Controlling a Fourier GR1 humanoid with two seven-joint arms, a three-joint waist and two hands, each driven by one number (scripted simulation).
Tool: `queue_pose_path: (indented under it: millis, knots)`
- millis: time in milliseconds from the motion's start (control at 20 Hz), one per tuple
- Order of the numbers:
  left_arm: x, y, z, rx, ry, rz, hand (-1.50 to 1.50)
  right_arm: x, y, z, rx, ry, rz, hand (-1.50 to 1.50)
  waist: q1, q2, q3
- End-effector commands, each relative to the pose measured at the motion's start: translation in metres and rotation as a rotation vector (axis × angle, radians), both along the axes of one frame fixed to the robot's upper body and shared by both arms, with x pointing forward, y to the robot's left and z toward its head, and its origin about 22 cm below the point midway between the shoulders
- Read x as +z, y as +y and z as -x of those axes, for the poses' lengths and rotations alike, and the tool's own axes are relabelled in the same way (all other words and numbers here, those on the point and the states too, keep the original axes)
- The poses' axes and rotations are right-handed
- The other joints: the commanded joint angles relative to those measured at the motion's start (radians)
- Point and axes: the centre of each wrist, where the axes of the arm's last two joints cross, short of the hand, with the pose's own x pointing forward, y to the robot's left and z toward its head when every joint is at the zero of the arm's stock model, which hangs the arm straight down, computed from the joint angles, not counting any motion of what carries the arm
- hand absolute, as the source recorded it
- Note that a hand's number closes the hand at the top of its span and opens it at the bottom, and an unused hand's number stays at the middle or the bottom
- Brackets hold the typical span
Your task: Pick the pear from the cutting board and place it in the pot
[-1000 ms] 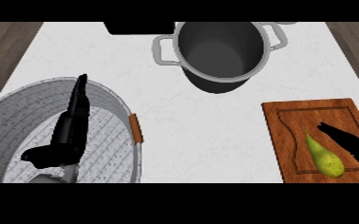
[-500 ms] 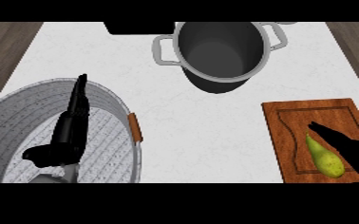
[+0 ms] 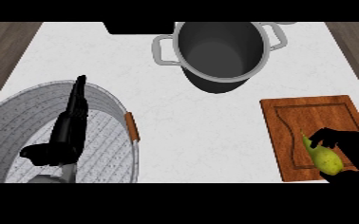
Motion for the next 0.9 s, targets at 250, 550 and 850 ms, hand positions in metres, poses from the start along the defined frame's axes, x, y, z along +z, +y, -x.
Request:
queue_pose_path:
  millis: [250, 550, 850]
  knots:
    - [-0.003, -0.020, 0.008, -0.002, 0.013, 0.037, 0.00, -0.011, -0.002, -0.001, 0.021, -0.080, 0.005, 1.50, 0.000, 0.004, -0.005]
    - [0.008, -0.024, -0.001, -0.109, -0.010, 0.017, 0.00, 0.001, 0.190, -0.061, 0.058, -0.169, -0.028, 1.50, 0.125, 0.022, -0.013]
    - [0.003, -0.042, -0.002, -0.162, 0.007, 0.020, 0.00, 0.048, 0.293, -0.095, -0.022, -0.320, 0.012, 1.50, 0.165, 0.024, -0.012]
